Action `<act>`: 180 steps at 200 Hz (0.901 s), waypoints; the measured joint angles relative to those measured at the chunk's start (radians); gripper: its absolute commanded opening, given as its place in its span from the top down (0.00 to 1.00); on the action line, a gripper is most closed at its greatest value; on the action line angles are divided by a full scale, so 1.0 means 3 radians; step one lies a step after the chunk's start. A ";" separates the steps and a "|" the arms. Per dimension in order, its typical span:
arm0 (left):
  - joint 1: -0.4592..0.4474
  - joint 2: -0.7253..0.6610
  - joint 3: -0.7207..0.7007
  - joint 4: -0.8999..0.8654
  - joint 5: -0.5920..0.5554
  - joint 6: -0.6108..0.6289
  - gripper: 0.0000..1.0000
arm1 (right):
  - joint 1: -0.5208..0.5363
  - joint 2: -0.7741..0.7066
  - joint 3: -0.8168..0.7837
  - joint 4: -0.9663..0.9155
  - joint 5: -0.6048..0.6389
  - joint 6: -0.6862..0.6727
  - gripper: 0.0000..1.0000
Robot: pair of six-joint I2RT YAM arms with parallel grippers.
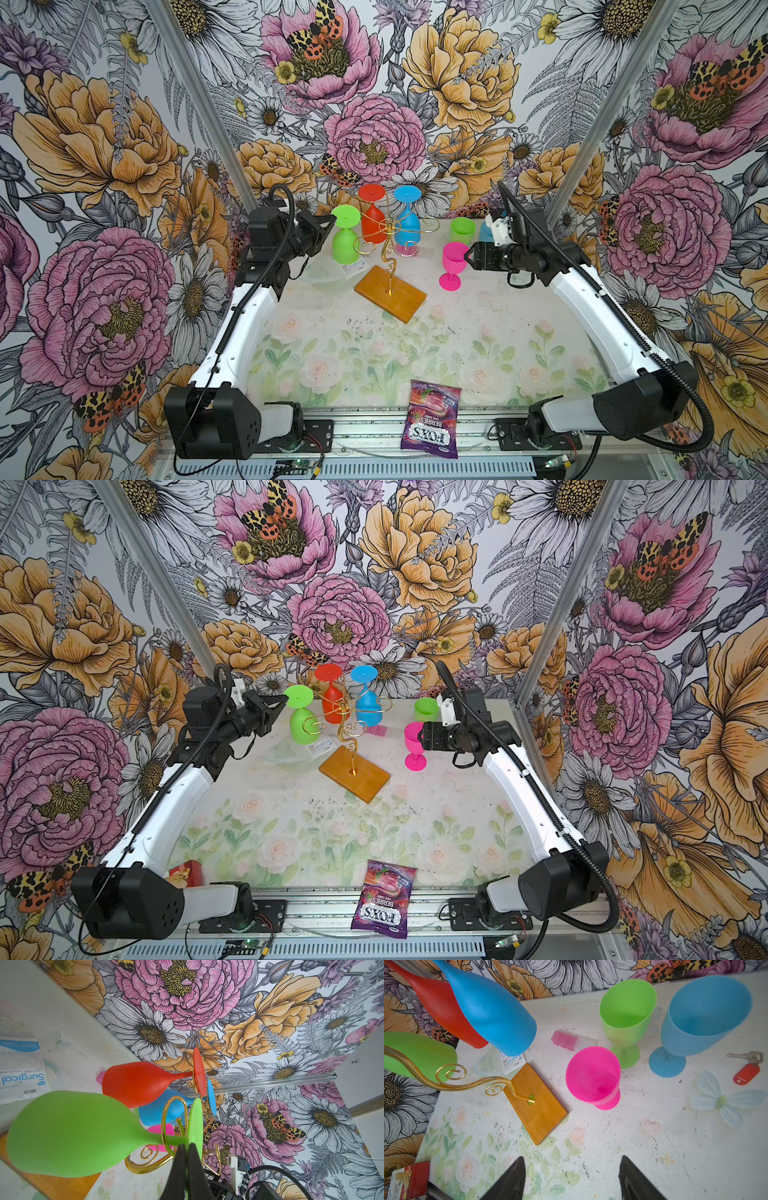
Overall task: Take the wine glass off the wine glass rack
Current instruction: Pick up the wine glass from the wine glass rack.
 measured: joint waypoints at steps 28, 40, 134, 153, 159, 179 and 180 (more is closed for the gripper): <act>0.0000 0.0000 0.0000 0.0001 0.0000 -0.0029 1.00 | 0.0000 -0.0019 -0.0010 0.0001 -0.0017 0.0000 0.28; 0.0000 0.0001 0.0000 0.0004 0.0000 -0.0046 1.00 | 0.0000 -0.0022 -0.0010 0.0001 -0.0022 0.0000 0.28; -0.0003 0.0211 0.0141 0.0020 -0.0003 -0.0079 1.00 | -0.0045 -0.0046 -0.0056 0.0027 -0.0067 0.0000 0.28; -0.0024 0.0256 0.0161 0.0037 -0.0004 -0.0079 1.00 | -0.0045 -0.0050 -0.0067 0.0031 -0.0085 0.0000 0.28; -0.0032 0.0271 0.0168 0.0043 -0.0005 -0.0078 1.00 | -0.0045 -0.0052 -0.0076 0.0037 -0.0088 0.0000 0.28; -0.0056 0.0332 0.0211 0.0048 -0.0014 -0.0078 1.00 | -0.0064 -0.0062 -0.0114 0.0062 -0.0102 0.0000 0.28; -0.0056 0.0336 0.0215 0.0048 -0.0014 -0.0078 1.00 | -0.0064 -0.0064 -0.0116 0.0064 -0.0103 0.0000 0.28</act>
